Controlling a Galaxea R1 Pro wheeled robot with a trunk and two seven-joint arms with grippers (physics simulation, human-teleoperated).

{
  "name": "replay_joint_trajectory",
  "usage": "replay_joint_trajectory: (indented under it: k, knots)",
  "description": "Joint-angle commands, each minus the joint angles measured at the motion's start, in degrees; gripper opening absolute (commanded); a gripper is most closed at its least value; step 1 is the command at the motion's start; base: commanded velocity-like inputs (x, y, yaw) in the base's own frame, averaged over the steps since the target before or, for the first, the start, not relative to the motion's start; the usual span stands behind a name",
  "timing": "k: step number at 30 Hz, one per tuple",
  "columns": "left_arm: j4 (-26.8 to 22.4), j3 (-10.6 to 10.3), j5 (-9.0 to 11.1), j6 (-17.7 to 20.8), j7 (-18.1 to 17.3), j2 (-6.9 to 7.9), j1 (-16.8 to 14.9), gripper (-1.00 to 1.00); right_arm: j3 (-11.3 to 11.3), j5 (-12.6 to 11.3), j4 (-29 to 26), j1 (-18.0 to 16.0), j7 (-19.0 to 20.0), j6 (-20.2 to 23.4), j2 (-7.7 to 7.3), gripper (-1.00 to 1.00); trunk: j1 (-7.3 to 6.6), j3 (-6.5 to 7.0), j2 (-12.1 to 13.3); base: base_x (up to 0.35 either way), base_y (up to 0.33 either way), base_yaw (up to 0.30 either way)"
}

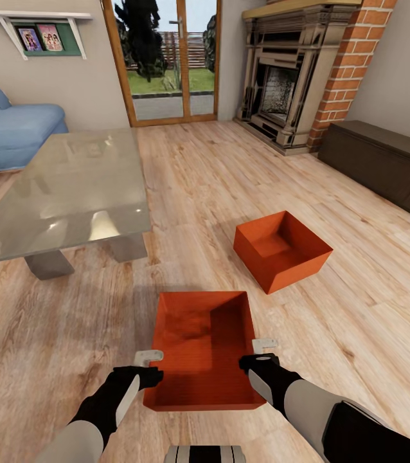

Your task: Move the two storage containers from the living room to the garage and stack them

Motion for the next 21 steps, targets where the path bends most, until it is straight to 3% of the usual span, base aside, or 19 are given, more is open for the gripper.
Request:
replay_joint_trajectory:
  k: [1,21]
  knots:
    - [-0.10,0.14,0.25,0.27,0.22,-0.05,0.00,1.00,0.50,-0.25,-0.13,-0.02,-0.35,0.42,-0.02,1.00,-0.01,-0.04,-0.02,0.000,0.000,0.000]
    - [-0.43,0.15,0.30,-0.12,0.22,-0.07,0.00,1.00,0.57,-0.44,0.03,-0.02,-0.33,0.49,-0.10,1.00,-0.01,-0.04,-0.02,0.000,0.000,0.000]
